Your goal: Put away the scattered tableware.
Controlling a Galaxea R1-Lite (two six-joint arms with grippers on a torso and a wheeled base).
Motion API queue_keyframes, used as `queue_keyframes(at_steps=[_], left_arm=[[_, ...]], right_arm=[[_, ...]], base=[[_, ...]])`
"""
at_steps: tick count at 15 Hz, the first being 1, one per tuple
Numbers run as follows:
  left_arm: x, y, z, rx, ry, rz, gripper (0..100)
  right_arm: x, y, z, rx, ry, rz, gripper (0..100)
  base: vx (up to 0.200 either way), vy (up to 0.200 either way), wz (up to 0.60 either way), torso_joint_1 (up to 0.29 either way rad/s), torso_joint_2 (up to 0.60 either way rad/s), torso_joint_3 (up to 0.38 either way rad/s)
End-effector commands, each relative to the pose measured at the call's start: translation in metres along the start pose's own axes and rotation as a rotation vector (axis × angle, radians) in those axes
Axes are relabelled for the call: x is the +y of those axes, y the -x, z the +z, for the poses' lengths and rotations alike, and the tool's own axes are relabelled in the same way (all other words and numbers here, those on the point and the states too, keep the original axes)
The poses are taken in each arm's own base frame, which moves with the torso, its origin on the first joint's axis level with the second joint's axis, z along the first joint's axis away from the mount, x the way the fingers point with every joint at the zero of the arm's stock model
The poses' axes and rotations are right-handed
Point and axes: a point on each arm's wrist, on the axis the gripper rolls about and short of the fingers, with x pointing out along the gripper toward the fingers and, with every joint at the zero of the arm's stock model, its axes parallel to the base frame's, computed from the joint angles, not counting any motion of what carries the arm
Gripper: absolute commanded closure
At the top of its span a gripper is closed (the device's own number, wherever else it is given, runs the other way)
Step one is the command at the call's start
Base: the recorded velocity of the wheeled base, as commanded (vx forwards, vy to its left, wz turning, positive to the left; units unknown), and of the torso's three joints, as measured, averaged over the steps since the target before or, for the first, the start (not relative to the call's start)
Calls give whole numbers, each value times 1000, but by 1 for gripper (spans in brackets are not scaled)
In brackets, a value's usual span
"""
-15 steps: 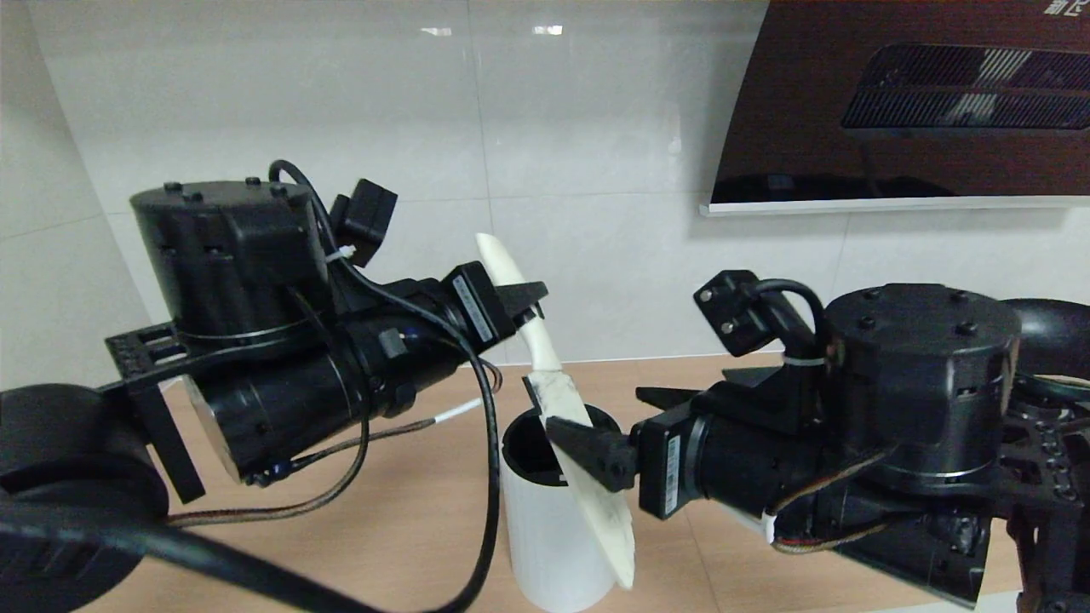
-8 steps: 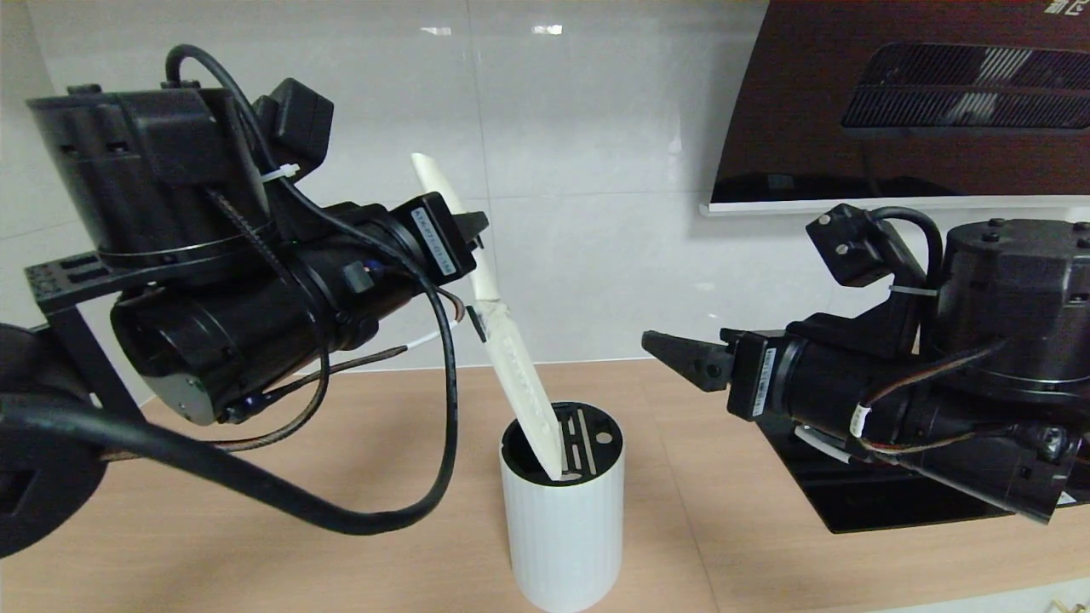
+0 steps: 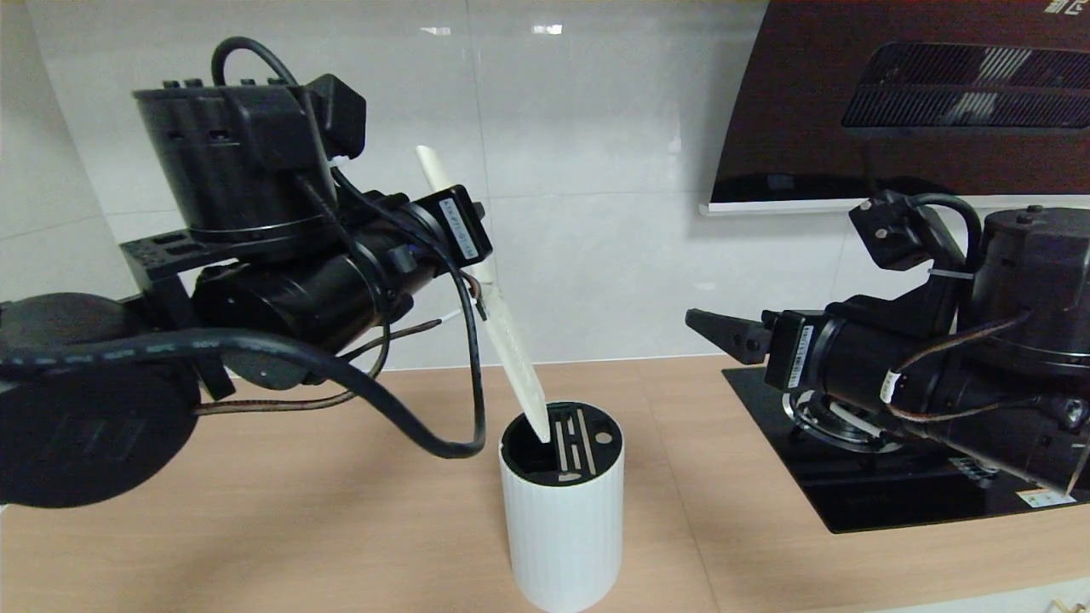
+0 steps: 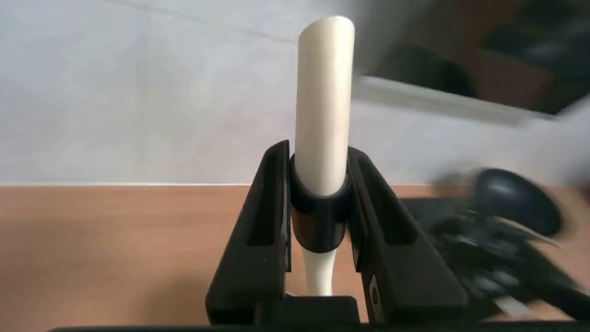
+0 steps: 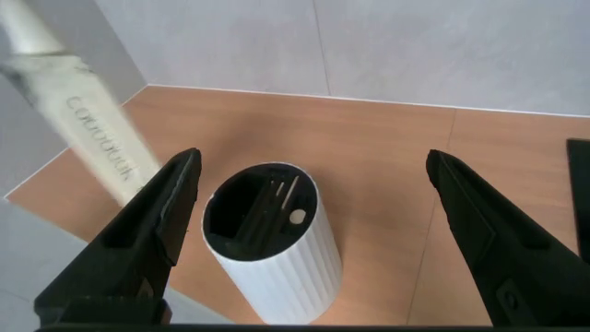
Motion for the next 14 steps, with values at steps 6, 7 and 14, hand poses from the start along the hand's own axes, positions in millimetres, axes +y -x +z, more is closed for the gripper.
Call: queue_keyframes(at_steps=[6, 7, 14], left_arm=[[-5, -16, -31, 25, -79, 136, 100], [-4, -17, -33, 26, -87, 153, 100], [-6, -33, -54, -2, -117, 181, 100]], right_arm=[[-1, -4, -5, 17, 2, -8, 0], [-2, -4, -5, 19, 3, -8, 0], [-2, -7, -8, 32, 6, -12, 0]], base=[[0, 0, 0, 0, 0, 0], [0, 0, 0, 0, 0, 0], [0, 0, 0, 0, 0, 0]])
